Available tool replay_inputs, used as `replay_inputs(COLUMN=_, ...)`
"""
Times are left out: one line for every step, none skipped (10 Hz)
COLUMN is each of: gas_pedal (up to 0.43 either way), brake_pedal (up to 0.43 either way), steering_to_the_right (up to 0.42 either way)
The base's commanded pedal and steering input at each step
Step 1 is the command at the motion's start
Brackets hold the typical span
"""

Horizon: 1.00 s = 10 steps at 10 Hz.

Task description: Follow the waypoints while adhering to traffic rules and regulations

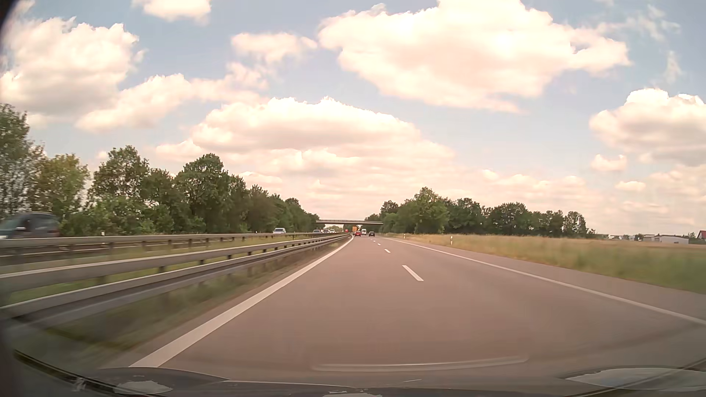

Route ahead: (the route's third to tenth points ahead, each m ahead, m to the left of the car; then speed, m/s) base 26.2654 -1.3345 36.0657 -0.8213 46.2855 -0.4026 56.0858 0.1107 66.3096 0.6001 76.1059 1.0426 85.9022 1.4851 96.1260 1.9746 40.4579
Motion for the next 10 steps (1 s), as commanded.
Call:
replay_inputs(gas_pedal=0.319, brake_pedal=0.012, steering_to_the_right=0.000)
replay_inputs(gas_pedal=0.319, brake_pedal=0.012, steering_to_the_right=0.000)
replay_inputs(gas_pedal=0.319, brake_pedal=0.012, steering_to_the_right=-0.001)
replay_inputs(gas_pedal=0.319, brake_pedal=0.012, steering_to_the_right=0.000)
replay_inputs(gas_pedal=0.319, brake_pedal=0.012, steering_to_the_right=-0.001)
replay_inputs(gas_pedal=0.319, brake_pedal=0.012, steering_to_the_right=-0.001)
replay_inputs(gas_pedal=0.319, brake_pedal=0.012, steering_to_the_right=-0.001)
replay_inputs(gas_pedal=0.319, brake_pedal=0.012, steering_to_the_right=0.000)
replay_inputs(gas_pedal=0.287, brake_pedal=0.012, steering_to_the_right=-0.001)
replay_inputs(gas_pedal=0.260, brake_pedal=0.012, steering_to_the_right=0.000)
